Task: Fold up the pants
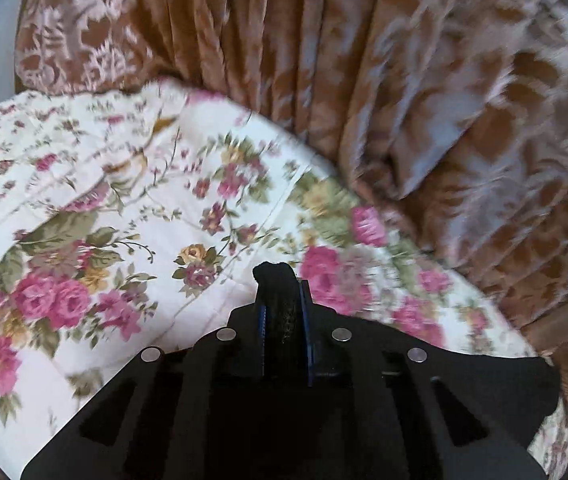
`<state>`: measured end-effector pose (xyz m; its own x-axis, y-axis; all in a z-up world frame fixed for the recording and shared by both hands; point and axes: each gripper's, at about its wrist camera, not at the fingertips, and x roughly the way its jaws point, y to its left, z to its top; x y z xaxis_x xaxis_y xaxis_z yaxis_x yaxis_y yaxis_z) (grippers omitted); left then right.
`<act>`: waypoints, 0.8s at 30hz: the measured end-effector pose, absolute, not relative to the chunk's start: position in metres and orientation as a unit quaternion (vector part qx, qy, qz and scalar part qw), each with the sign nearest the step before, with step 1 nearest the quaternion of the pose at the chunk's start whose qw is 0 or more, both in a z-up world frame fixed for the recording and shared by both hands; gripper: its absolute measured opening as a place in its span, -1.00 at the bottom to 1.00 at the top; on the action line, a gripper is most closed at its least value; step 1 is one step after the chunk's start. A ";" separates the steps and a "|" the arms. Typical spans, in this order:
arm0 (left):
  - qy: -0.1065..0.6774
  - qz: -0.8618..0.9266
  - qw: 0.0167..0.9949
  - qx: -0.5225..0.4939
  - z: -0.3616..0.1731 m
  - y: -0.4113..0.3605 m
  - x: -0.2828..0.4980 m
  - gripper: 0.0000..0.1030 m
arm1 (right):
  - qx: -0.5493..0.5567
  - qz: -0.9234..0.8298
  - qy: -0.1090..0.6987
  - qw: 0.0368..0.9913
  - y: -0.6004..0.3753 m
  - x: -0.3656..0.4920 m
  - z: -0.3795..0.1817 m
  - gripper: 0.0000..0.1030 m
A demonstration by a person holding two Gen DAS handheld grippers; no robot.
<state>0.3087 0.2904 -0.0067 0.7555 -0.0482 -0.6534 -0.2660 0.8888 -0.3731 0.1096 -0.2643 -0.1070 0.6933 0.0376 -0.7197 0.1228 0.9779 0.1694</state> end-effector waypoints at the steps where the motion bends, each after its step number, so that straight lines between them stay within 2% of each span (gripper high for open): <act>1: 0.329 0.050 0.915 -0.229 0.001 0.290 0.295 -0.75 | 0.103 -0.023 0.391 0.914 -0.264 0.110 -0.107 0.96; 7: 0.265 0.005 0.931 -0.251 0.028 0.284 0.222 -0.76 | 0.103 -0.024 0.390 0.915 -0.264 0.110 -0.107 0.96; 12: 0.233 -0.021 0.932 -0.279 0.030 0.280 0.158 -0.77 | 0.103 -0.023 0.390 0.915 -0.264 0.110 -0.106 0.96; 17: 0.218 -0.024 0.926 -0.309 0.011 0.270 0.102 -0.77 | 0.104 -0.023 0.389 0.915 -0.264 0.109 -0.107 0.96; 24: 0.240 0.012 0.916 -0.322 -0.041 0.265 0.074 -0.77 | 0.102 -0.025 0.390 0.915 -0.264 0.109 -0.107 0.96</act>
<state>0.0739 0.2650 -0.0406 0.8848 -0.1332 -0.4464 -0.1756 0.7922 -0.5845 0.1090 -0.2642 -0.1067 0.6949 0.0336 -0.7183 0.1250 0.9781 0.1666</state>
